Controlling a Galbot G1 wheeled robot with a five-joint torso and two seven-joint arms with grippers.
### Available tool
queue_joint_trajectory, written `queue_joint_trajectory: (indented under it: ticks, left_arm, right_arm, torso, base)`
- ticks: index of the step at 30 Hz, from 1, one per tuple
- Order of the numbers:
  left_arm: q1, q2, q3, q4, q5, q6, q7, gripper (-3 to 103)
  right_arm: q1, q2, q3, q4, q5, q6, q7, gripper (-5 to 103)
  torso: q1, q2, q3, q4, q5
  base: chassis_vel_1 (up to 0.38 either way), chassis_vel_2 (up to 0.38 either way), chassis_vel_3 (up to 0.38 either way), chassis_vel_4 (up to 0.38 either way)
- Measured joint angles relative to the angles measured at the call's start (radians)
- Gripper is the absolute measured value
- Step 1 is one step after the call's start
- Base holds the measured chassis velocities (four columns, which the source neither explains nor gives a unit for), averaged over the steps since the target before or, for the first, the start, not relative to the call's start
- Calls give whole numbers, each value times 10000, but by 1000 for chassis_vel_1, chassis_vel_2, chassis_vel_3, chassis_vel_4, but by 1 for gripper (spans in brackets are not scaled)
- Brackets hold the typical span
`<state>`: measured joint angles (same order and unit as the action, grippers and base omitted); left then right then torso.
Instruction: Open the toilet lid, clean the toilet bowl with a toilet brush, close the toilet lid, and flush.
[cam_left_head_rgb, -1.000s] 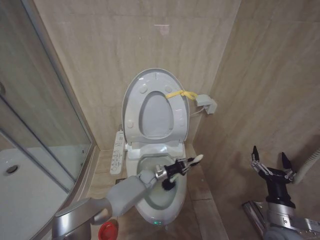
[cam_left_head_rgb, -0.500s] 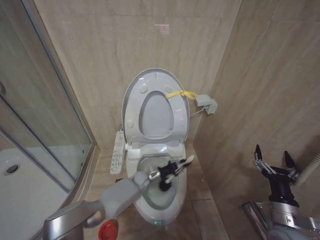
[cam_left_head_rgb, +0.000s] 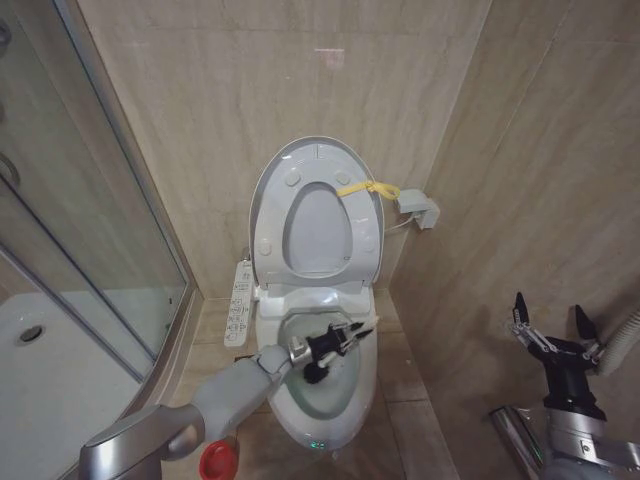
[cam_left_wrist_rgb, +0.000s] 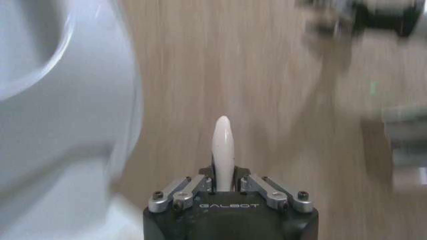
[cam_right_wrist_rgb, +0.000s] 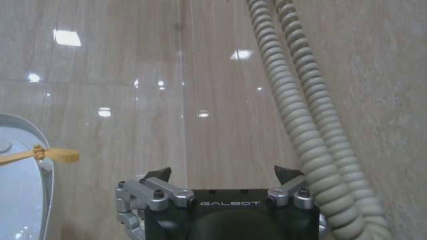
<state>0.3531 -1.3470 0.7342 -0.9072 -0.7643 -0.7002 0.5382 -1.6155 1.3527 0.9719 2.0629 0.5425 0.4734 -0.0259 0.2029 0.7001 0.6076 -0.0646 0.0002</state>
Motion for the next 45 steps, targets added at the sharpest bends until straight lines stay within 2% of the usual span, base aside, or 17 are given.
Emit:
queue_joint_trajectory:
  ticks: [2,6,8,12,13,15,18,20,24,27,32,35,37,40,41,42,45]
  left_arm:
    - [-116,-61,6,-192,-134,41,-33,19]
    - [150,236,215,557,281,-71,229,19]
    - [234,297,246,695,396,-137,235,19]
    - [130,91,145,-29,146,-19,-9,19]
    - [3,-90,122,-152,115,-7,-35,19]
    - [-20,-120,120,-82,151,-26,-13,19]
    - [210,115,327,693,608,-192,212,19]
    - [234,134,311,711,631,-206,216,19]
    - [67,64,115,138,311,-94,33,19]
    - [-124,-122,72,-13,129,-47,-11,19]
    - [213,139,196,752,668,-231,199,19]
    - [180,105,149,458,561,-200,94,19]
    - [56,-106,68,-106,435,-140,-36,19]
    - [27,-184,10,82,544,-184,34,19]
    - [52,-180,3,291,629,-222,87,19]
    - [184,-81,28,670,783,-280,144,19]
    - [221,-40,53,783,826,-295,135,19]
  right_arm:
    - [178,-4,-45,-121,-31,-45,1,100]
    - [78,-1,-46,-124,-50,-28,0,100]
    - [-60,6,1,-24,0,-2,0,100]
    - [-31,9,31,24,8,-25,4,100]
    - [93,30,7,-36,-15,-50,5,100]
    - [136,39,-19,-65,-40,-58,4,100]
    - [-72,121,-42,8,-78,-20,3,100]
    - [-128,120,-17,43,-59,-10,4,100]
    - [-85,80,25,66,-38,-25,7,100]
    - [144,114,-53,-56,-94,-91,12,100]
    - [-75,167,-48,68,-116,-65,11,100]
    - [-87,135,-16,81,-114,-62,13,100]
    - [-35,93,5,15,-114,-61,19,100]
    - [52,82,-7,-48,-115,-68,20,100]
    - [66,79,-34,-50,-125,-68,8,100]
    - [-63,93,-16,-6,-109,-42,13,100]
    - [-158,104,-2,23,-83,-13,12,100]
  torso:
    - [-2,2,-4,-13,-3]
    - [1,-1,1,17,3]
    - [0,0,0,19,1]
    - [0,0,0,4,3]
    - [-2,2,-4,-13,-9]
    - [-2,3,-4,-13,-8]
    - [1,0,2,12,6]
    - [0,0,1,16,4]
    - [0,0,1,9,3]
    - [-2,2,-3,-11,1]
    - [0,0,1,20,3]
    - [0,0,0,18,5]
    - [-1,1,-2,-7,-4]
    - [-3,2,-4,-12,-1]
    - [-2,2,-3,-9,3]
    - [0,1,0,12,2]
    - [0,0,1,18,4]
  base:
    - [0,0,0,0]
    - [0,0,0,0]
    - [0,0,0,0]
    - [0,0,0,0]
    - [0,0,0,0]
    - [0,0,0,0]
    - [0,0,0,0]
    - [0,0,0,0]
    - [0,0,0,0]
    - [0,0,0,0]
    - [0,0,0,0]
    - [0,0,0,0]
    - [0,0,0,0]
    - [0,0,0,0]
    - [0,0,0,0]
    - [0,0,0,0]
    - [0,0,0,0]
